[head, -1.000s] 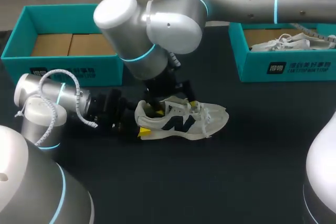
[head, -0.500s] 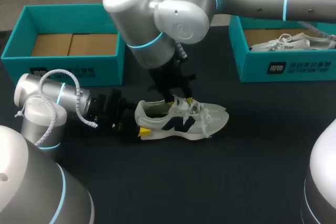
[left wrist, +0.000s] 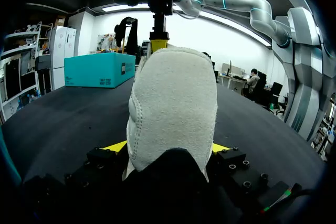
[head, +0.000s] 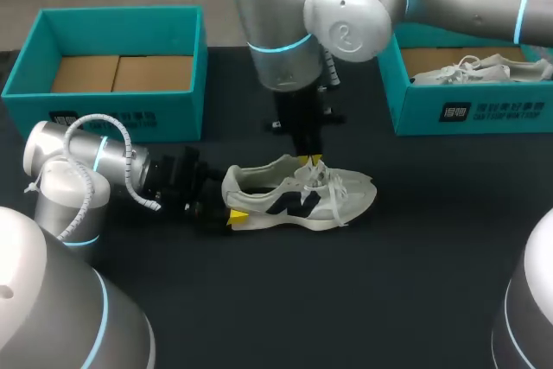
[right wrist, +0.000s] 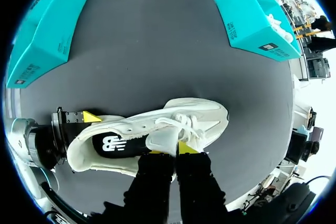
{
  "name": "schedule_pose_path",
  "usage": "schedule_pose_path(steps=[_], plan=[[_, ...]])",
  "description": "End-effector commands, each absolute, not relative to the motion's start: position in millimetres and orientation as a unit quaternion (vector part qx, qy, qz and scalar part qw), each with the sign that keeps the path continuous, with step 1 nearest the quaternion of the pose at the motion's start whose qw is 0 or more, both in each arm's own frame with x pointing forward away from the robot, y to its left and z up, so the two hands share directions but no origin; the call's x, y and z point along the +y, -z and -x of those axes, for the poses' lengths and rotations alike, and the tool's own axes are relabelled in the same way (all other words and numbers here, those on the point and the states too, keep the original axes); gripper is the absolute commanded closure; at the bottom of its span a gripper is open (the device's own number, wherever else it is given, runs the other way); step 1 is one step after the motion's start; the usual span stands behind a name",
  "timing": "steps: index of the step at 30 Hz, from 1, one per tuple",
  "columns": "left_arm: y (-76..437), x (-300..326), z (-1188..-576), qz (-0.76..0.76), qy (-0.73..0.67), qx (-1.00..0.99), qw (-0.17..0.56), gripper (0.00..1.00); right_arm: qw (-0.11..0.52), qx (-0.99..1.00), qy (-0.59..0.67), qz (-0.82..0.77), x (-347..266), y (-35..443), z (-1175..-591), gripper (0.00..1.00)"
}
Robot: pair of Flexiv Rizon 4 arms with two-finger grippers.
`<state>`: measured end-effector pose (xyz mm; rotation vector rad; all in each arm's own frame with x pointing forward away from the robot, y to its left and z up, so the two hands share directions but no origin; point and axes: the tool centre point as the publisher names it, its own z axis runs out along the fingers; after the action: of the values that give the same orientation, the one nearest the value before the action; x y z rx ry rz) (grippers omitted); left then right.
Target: Take the shoe out of the shoebox, open the shoe tongue, remove and reinsert the insole, then place the shoe into the shoebox
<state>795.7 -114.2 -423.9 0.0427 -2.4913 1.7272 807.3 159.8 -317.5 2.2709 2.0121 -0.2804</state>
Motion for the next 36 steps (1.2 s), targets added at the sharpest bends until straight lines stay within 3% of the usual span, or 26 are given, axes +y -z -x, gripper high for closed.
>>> schedule_pose_path(steps=[1,15,33,34,36], plan=[[428.8,-113.0,-795.8,-0.014,-0.569,-0.821,0.055,1.00,-0.009,0.660,0.027,-0.751,141.9,304.7,-806.9,1.00],[428.8,-113.0,-795.8,-0.014,-0.569,-0.821,0.055,1.00,-0.024,0.638,0.045,-0.769,99.6,329.3,-804.6,1.00],[428.8,-113.0,-795.8,-0.014,-0.569,-0.821,0.055,1.00,-0.047,0.611,0.105,-0.783,93.4,388.4,-801.1,1.00],[428.8,-113.0,-795.8,-0.014,-0.569,-0.821,0.055,1.00,-0.051,0.608,0.104,-0.785,93.1,389.3,-801.2,0.97],[428.8,-113.0,-795.8,-0.014,-0.569,-0.821,0.055,1.00,-0.053,0.605,0.101,-0.788,91.8,389.1,-802.1,0.71]])
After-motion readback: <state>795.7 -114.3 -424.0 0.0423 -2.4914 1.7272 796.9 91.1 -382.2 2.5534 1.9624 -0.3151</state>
